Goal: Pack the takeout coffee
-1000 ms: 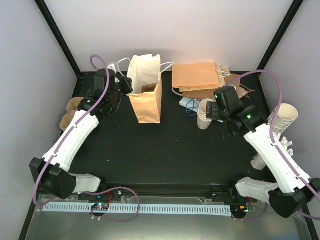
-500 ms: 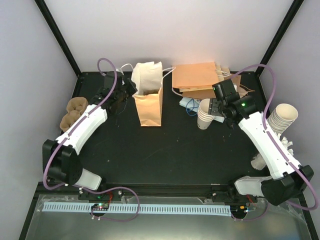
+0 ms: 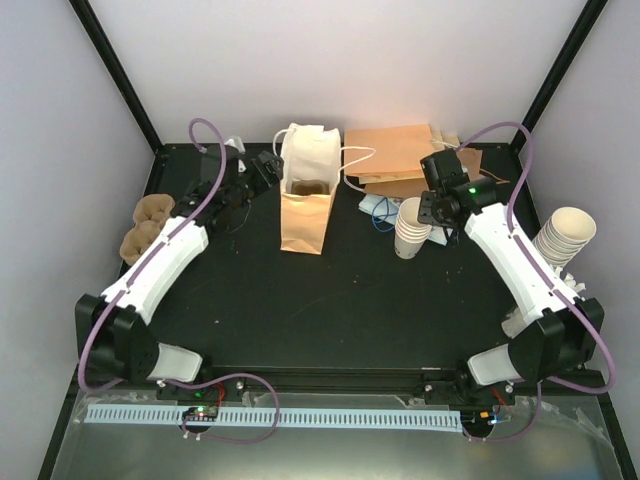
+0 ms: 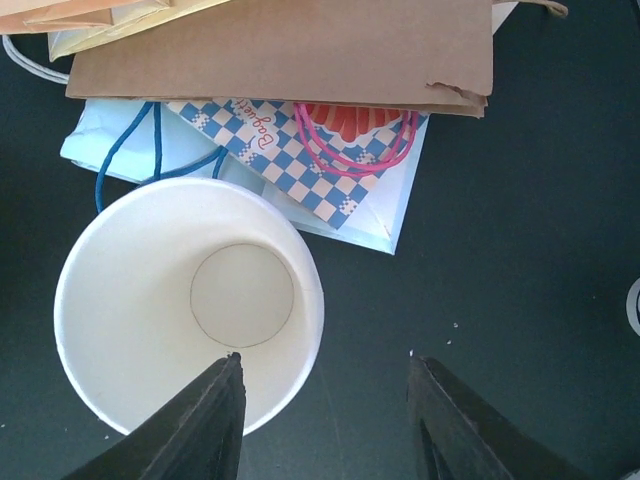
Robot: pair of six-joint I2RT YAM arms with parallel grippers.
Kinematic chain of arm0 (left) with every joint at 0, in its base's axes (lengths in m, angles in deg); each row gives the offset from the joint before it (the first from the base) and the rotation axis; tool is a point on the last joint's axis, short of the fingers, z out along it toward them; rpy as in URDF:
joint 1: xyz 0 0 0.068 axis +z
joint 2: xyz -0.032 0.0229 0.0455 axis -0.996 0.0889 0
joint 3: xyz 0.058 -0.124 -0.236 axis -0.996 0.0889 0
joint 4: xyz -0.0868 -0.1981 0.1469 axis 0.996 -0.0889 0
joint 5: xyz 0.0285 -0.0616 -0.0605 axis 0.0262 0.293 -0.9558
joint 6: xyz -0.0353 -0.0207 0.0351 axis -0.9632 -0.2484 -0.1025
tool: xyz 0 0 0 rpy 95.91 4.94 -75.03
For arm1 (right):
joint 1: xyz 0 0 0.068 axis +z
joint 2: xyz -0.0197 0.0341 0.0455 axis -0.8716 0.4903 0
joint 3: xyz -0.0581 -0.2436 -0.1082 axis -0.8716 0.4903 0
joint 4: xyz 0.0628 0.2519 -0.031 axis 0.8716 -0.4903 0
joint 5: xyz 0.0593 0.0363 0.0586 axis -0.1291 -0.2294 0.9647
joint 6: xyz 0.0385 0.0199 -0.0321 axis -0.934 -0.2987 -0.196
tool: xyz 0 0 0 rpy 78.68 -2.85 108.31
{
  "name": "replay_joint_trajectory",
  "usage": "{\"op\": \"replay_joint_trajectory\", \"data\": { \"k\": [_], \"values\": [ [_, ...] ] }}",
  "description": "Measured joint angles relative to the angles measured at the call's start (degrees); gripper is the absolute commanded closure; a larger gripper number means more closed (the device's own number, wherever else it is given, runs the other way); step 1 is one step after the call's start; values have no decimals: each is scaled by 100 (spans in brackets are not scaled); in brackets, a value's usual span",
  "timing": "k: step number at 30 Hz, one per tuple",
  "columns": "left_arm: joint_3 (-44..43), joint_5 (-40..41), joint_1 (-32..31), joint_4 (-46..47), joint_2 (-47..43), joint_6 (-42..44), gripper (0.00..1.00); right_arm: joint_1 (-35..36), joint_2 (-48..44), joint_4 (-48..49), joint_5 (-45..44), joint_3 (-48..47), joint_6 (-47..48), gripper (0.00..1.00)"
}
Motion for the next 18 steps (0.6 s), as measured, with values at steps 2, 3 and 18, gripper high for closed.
{"op": "replay_joint_trajectory", "data": {
  "k": [2,3,18],
  "values": [
    [2,-13,0,-131,-260,85,1,0,48,31,-9,0,-26,55],
    [4,-15,0,-186,-400,114,1,0,66,50,-15,0,-48,55],
    [894,-160,0,-1248,-2988,1279,1,-151,282,450,28,61,-232,62]
  ]
}}
